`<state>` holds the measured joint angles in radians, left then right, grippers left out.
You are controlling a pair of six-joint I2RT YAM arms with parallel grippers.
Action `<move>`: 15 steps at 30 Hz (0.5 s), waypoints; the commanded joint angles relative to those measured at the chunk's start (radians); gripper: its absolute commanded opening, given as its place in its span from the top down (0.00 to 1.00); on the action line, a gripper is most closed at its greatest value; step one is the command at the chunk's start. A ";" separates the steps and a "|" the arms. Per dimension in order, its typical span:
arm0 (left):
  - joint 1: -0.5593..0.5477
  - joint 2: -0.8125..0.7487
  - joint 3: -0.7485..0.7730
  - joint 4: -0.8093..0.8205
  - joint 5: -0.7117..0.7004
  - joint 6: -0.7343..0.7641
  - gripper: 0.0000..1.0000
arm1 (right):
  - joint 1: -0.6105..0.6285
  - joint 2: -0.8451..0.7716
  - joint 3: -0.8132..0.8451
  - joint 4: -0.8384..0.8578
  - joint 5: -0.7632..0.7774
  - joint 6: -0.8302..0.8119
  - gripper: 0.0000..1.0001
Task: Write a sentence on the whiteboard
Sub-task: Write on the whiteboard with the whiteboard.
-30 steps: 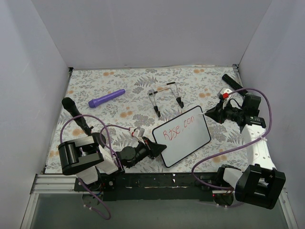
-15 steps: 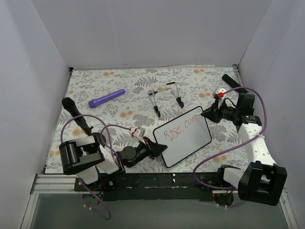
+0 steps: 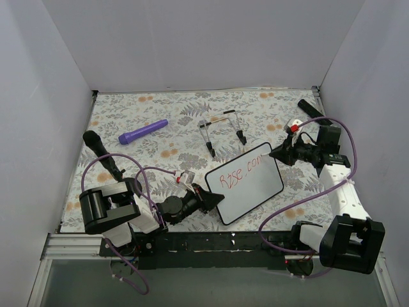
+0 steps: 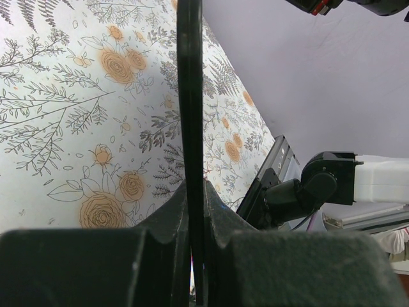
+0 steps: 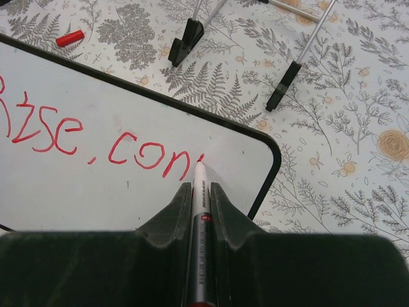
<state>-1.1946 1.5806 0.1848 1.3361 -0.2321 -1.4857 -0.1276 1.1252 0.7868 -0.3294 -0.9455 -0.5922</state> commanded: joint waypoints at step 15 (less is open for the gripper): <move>-0.010 0.012 -0.005 0.164 0.028 0.047 1.00 | 0.008 -0.007 0.009 -0.022 0.071 -0.025 0.99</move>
<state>-1.1946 1.5814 0.1848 1.3354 -0.2352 -1.5013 -0.1265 1.1378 0.7868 -0.4160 -0.9333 -0.6472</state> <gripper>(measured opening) 0.046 0.182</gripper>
